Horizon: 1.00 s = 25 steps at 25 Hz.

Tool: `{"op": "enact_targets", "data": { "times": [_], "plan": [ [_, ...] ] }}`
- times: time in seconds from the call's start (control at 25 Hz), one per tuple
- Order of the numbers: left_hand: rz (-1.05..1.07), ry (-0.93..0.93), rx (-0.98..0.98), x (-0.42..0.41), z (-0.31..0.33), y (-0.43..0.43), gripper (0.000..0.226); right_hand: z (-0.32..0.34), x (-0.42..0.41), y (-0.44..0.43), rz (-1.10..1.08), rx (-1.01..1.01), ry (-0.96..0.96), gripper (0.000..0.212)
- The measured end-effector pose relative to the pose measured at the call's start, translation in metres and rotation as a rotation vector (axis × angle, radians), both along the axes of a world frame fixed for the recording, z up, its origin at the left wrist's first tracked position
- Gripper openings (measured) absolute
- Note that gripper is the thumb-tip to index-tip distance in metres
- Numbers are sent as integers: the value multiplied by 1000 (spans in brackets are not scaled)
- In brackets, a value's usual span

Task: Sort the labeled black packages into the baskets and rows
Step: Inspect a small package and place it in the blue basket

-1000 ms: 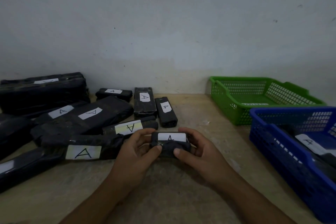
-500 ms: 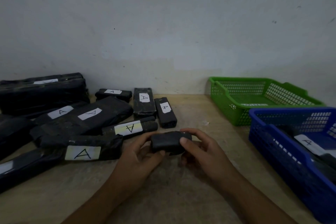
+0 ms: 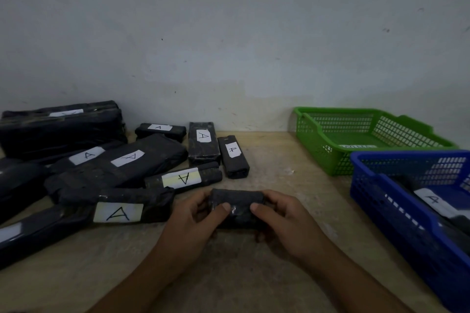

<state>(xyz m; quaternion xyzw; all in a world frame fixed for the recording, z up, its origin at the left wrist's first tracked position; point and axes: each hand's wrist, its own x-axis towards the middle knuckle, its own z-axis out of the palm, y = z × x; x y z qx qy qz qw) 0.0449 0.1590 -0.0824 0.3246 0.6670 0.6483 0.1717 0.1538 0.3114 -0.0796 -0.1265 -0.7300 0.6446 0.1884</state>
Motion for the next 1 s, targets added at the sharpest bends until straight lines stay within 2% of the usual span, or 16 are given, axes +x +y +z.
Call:
{"op": "enact_targets", "data": {
  "times": [0.24, 0.4, 0.76, 0.88, 1.0],
  "plan": [
    [-45, -30, -32, -1, -4, 1, 30, 1, 1, 2, -50, 61, 24, 19],
    [-25, -42, -39, -4, -4, 2, 30, -1, 3, -2, 27, 116, -39, 19],
    [-21, 4, -25, -2, -2, 0, 28, 3, 4, 0, 59, 53, 42, 18],
    [-29, 74, -30, -1, 1, -2, 28, 6, 4, 1, 20, 50, 52, 19],
    [-57, 142, -34, -4, -3, -2, 40, 5, 2, 4, -63, 17, 76, 18]
  ]
}}
